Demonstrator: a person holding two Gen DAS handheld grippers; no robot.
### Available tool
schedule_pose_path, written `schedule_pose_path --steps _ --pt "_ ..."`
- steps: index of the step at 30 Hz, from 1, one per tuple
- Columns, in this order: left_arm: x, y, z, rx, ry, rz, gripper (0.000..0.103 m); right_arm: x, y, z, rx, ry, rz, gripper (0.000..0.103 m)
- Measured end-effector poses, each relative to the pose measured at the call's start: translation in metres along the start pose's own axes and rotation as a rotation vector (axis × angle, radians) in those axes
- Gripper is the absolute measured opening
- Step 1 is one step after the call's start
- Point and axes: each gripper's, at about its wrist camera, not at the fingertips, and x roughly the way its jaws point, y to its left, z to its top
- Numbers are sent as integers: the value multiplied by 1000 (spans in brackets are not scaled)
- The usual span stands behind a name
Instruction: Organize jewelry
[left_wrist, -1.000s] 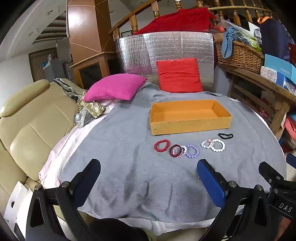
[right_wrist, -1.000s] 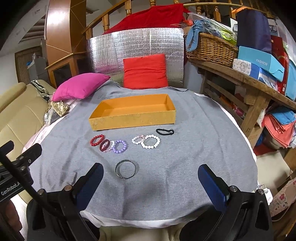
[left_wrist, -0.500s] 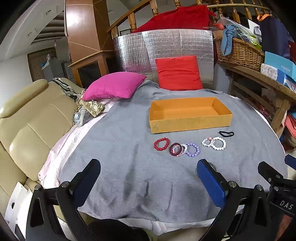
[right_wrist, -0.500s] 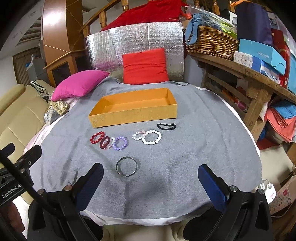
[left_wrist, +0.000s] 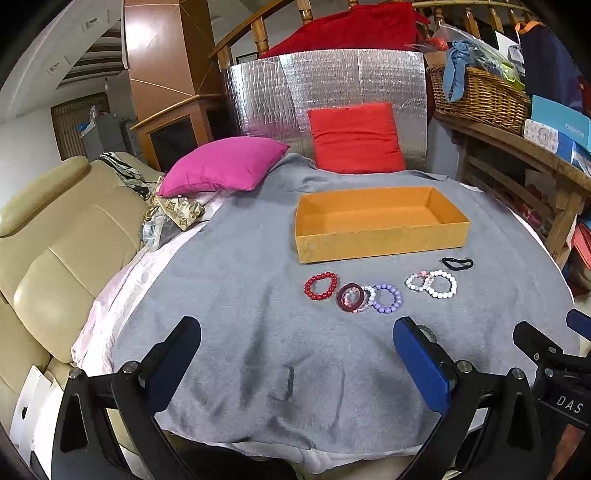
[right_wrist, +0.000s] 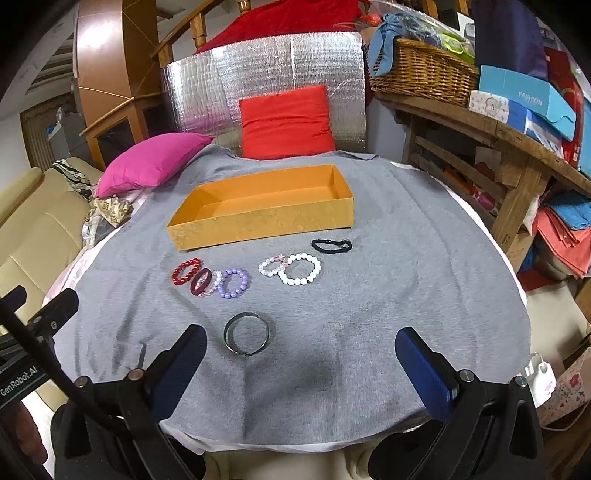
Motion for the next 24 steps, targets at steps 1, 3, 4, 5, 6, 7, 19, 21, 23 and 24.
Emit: schedule_pose_path --steps 1,3,4,5,6,7,19,21,23,24 --pt "5 0 0 1 5 0 103 3 0 1 1 2 -1 103" --pt "13 -1 1 0 14 1 103 12 -1 3 0 8 -2 103" --pt "19 -1 2 -1 20 1 103 16 -1 4 0 12 -1 103" --pt "24 -1 2 0 25 1 103 22 -2 5 1 16 1 103" --pt "30 -2 2 1 32 1 103 28 -3 7 0 21 3 103" --pt "39 -3 3 3 43 0 103 35 -3 8 -2 26 5 103" --pt "166 -15 9 39 146 -201 103 175 -52 34 103 242 252 75" --pt "186 -17 11 41 177 -216 103 192 -54 37 144 277 282 72" --pt "199 -15 11 31 186 -238 103 206 -50 41 139 292 271 68" --pt "202 -15 10 26 194 -241 103 211 -48 43 134 300 263 61"
